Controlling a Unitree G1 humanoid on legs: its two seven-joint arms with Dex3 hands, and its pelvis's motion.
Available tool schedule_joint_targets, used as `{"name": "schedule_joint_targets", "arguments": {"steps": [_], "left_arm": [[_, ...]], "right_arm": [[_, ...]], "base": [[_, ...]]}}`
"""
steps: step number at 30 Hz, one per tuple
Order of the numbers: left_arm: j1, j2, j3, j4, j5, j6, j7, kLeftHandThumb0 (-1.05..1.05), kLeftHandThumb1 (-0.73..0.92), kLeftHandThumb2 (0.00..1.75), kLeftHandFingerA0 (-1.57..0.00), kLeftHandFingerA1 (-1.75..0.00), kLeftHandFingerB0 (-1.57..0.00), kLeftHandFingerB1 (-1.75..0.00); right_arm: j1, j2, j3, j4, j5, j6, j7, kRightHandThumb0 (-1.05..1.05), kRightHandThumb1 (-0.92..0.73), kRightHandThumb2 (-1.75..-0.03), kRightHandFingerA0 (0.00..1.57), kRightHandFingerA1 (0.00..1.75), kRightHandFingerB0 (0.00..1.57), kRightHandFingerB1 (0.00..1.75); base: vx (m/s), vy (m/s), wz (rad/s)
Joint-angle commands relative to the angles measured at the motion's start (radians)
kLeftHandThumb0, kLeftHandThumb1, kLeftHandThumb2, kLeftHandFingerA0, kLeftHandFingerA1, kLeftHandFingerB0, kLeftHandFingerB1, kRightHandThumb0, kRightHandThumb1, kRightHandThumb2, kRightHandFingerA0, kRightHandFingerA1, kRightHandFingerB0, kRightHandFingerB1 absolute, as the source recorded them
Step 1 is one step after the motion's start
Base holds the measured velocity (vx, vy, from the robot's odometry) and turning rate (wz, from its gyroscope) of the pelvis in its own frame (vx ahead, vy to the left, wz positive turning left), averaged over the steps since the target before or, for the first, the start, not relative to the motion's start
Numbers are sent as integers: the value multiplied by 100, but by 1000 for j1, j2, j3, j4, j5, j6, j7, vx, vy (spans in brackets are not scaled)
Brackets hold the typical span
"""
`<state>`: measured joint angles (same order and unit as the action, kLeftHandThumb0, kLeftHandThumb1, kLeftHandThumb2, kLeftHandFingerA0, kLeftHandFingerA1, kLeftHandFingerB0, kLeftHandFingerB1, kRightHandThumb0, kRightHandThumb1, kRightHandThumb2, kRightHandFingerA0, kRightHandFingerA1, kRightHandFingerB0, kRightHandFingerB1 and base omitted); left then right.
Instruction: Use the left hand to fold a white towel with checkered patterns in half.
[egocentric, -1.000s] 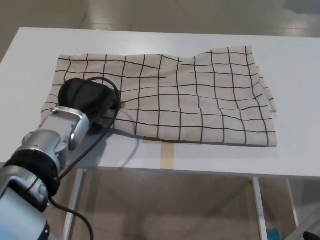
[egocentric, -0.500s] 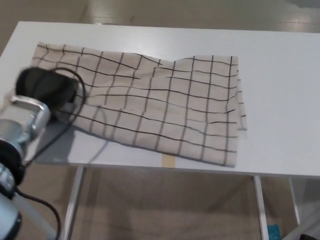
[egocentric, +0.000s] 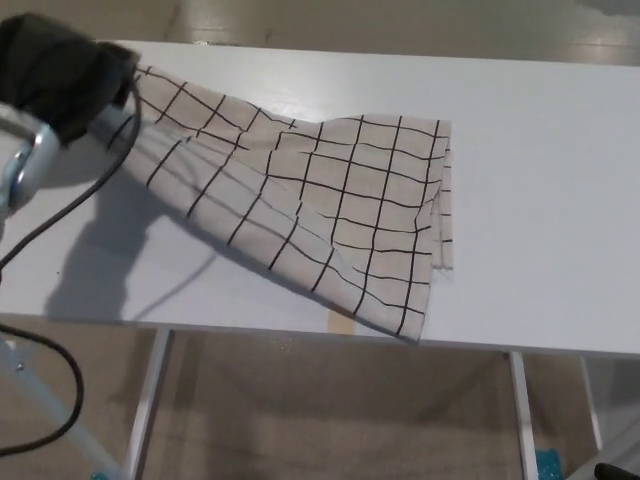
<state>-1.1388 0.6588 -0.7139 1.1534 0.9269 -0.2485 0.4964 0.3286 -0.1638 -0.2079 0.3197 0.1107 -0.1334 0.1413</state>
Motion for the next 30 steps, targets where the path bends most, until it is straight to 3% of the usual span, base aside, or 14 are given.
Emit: {"name": "schedule_joint_targets", "arguments": {"steps": [1, 3, 4, 5, 6, 7, 8, 9, 22, 26, 27, 28, 29, 30], "left_arm": [[-80, -15, -49, -90, 92, -71, 95, -31, 51, 55, -79, -173, -99, -54], [-95, -34, -65, -108, 109, -73, 105, -38, 47, 55, -81, -172, -92, -50], [-102, -43, -75, -117, 121, -78, 113, -25, 36, 87, -118, -125, -86, -75], [-113, -61, -105, -143, 154, -85, 137, -49, 41, 57, -98, -164, -107, -64], [-116, -67, -116, -153, 166, -87, 147, -49, 41, 57, -98, -164, -107, -64], [-120, -76, -129, -166, 179, -93, 160, -35, 47, 55, -86, -172, -105, -57], [-122, -80, -137, -173, 185, -99, 167, -35, 47, 55, -86, -172, -105, -57], [-130, -97, -161, -202, 207, -120, 175, -35, 47, 56, -89, -170, -95, -52], [-196, -269, -350, -254, 341, -195, 200, -37, 45, 59, -97, -163, -96, -57], [-189, -325, -370, -258, 347, -197, 189, -30, 47, 56, -99, -166, -106, -67], [-181, -343, -375, -266, 350, -194, 178, -26, 36, 82, -126, -135, -101, -95], [-176, -352, -377, -269, 352, -193, 173, -26, 36, 82, -126, -135, -101, -95], [-164, -367, -383, -273, 350, -203, 171, -30, 49, 56, -93, -173, -100, -110], [-159, -373, -385, -275, 349, -207, 171, -30, 49, 56, -93, -173, -100, -110]], "right_arm": [[26, -8, 1, -7, 0, -5, 16, -49, -75, -63, 44, 37, 53, 42], [26, -5, -2, -7, 4, -2, 14, -49, -76, -63, 45, 37, 53, 42], [25, -3, -2, -8, 5, -2, 12, -50, -76, -63, 45, 37, 54, 42], [21, -1, 0, -10, 0, -3, 9, -50, -76, -63, 45, 37, 54, 42], [19, -1, 2, -10, -2, -3, 8, -50, -76, -63, 45, 37, 54, 42], [17, -2, 3, -14, -5, 0, 4, -50, -76, -63, 46, 37, 54, 43], [16, -2, 3, -20, -7, 4, 1, -50, -76, -63, 46, 37, 54, 43], [16, -3, 5, -24, -14, 7, -4, -50, -76, -63, 46, 37, 54, 43], [12, 1, 16, -45, -24, 7, -8, -50, -76, -63, 47, 38, 58, 44], [10, -4, 16, -45, -21, 13, 0, -50, -75, -63, 49, 38, 56, 43], [6, -3, 17, -43, -21, 15, -1, -50, -75, -63, 49, 38, 57, 43], [2, -2, 17, -42, -19, 15, -1, -50, -75, -63, 49, 38, 57, 43], [-1, -2, 19, -42, -22, 19, -2, -50, -75, -63, 49, 38, 57, 43], [-2, -2, 20, -43, -23, 21, -3, -50, -75, -63, 49, 38, 57, 43]], "base": [[0, 0, 0], [0, 0, 0], [0, 0, 0], [0, 0, 0], [0, 0, 0], [0, 0, 0], [0, 0, 0], [0, 0, 0], [0, 0, 0], [0, 0, 0], [0, 0, 0], [0, 0, 0], [0, 0, 0], [0, 0, 0]]}}
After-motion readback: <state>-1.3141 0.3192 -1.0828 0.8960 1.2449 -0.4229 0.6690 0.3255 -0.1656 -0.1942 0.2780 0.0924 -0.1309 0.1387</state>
